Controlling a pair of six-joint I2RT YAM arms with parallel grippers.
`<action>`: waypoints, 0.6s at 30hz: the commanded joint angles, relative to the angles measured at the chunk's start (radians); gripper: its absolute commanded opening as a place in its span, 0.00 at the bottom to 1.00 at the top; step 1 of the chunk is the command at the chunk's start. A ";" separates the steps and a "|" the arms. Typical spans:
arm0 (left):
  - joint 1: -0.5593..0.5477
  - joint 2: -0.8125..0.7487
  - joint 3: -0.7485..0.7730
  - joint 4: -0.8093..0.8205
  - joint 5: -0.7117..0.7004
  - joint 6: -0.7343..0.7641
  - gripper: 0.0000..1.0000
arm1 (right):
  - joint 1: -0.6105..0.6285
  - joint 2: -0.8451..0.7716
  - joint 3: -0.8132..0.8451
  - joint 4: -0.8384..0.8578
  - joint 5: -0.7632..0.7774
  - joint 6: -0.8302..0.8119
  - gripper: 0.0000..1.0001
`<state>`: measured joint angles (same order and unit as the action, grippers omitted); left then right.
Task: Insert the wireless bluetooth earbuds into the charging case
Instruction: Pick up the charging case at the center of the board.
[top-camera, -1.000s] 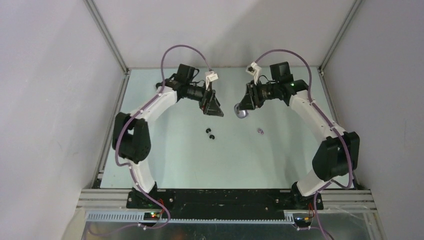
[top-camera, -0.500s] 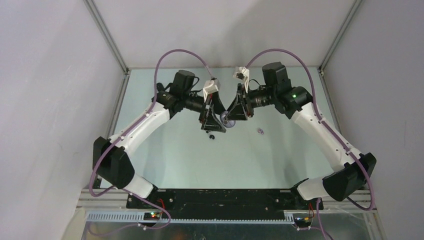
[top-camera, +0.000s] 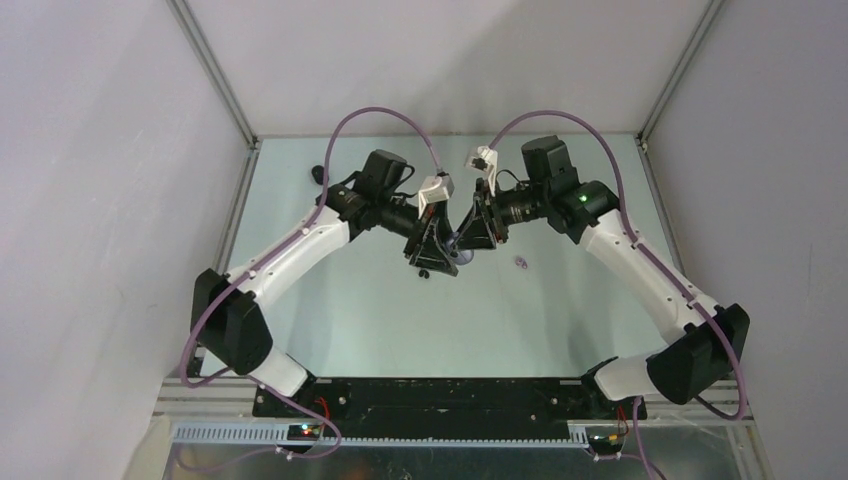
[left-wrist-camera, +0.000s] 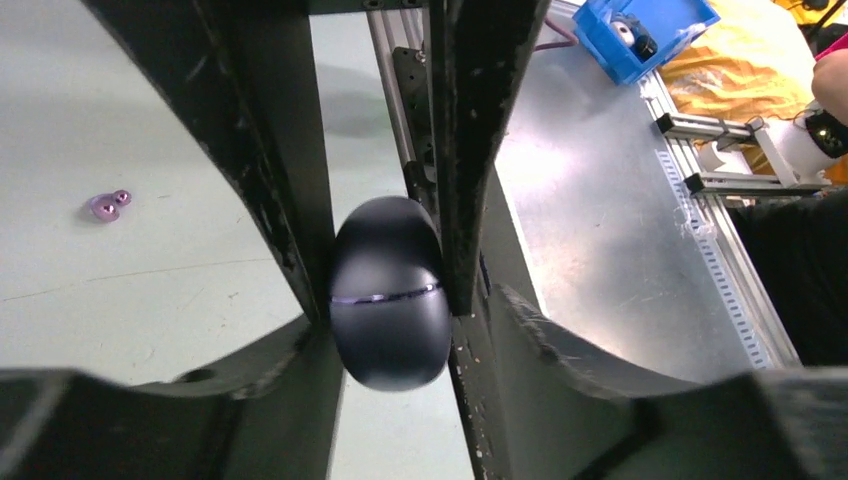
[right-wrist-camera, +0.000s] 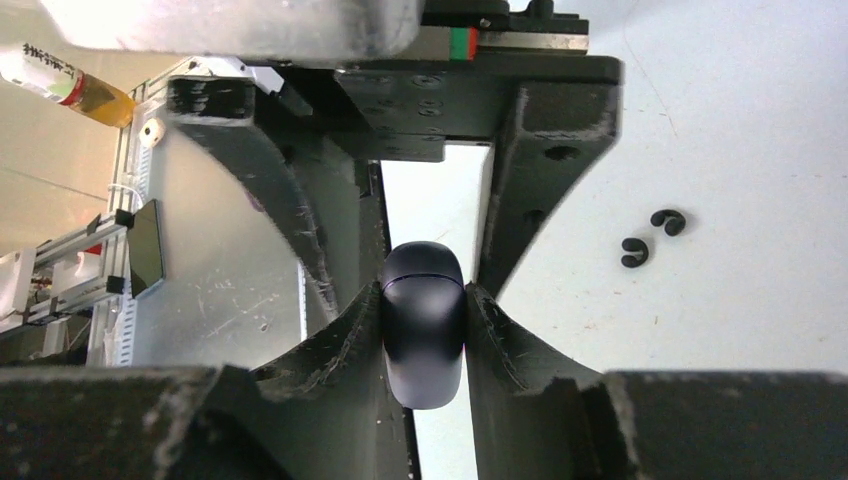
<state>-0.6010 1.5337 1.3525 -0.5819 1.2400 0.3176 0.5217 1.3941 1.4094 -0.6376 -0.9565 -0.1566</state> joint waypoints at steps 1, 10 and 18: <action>-0.009 0.002 0.052 -0.013 0.046 0.024 0.49 | -0.036 -0.047 -0.022 0.060 0.034 -0.014 0.29; -0.009 0.032 0.056 0.071 0.050 -0.082 0.40 | -0.020 -0.058 -0.038 0.073 0.070 -0.025 0.29; -0.009 0.029 0.053 0.082 0.051 -0.090 0.51 | 0.000 -0.045 -0.038 0.072 0.087 -0.033 0.29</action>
<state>-0.6022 1.5730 1.3705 -0.5346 1.2415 0.2523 0.5125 1.3567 1.3708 -0.6071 -0.8978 -0.1604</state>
